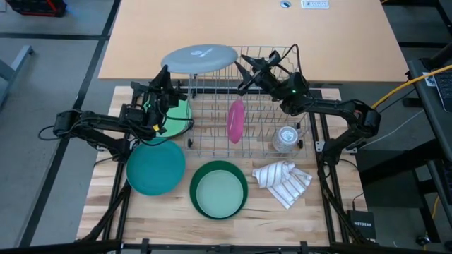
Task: Sort dishes
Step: Put the gray plate in the dish rack
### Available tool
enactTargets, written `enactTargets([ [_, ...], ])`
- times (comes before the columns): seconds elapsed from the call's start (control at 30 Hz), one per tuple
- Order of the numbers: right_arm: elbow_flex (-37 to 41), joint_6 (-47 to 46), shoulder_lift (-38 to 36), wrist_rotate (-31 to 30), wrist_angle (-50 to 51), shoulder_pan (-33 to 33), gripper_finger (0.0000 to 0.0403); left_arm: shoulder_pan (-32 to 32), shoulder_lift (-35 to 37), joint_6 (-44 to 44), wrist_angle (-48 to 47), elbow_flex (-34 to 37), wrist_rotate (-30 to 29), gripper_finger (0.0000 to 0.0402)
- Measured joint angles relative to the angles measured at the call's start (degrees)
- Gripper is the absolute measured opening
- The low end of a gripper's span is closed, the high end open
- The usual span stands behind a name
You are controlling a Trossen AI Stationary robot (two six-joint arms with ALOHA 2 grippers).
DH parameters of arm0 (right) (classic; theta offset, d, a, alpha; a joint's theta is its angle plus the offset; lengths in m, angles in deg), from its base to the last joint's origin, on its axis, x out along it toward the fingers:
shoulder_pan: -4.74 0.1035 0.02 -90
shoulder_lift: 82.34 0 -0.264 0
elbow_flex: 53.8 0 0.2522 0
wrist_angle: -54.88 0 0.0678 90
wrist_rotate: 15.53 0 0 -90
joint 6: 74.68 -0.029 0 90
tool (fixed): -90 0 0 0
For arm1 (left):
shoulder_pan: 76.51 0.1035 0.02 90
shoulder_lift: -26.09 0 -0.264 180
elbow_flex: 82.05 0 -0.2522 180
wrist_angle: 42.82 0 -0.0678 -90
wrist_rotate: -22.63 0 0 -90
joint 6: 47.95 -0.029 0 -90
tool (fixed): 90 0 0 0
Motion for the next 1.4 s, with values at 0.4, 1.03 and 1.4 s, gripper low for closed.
enactTargets([
  [0.4,-0.1,0.8,0.0,-0.4,5.3,0.2,0.014,0.0,0.0,-0.9,0.1,0.0,1.4,0.0],
  [1.03,-0.1,0.5,0.1,6.8,1.4,0.3,0.014,-0.2,0.0,-1.7,0.0,-0.1,1.8,0.0],
  [1.4,-0.1,0.5,0.1,1.4,6.3,0.2,0.014,-3.9,0.0,0.4,-1.0,-0.1,2.3,0.0],
])
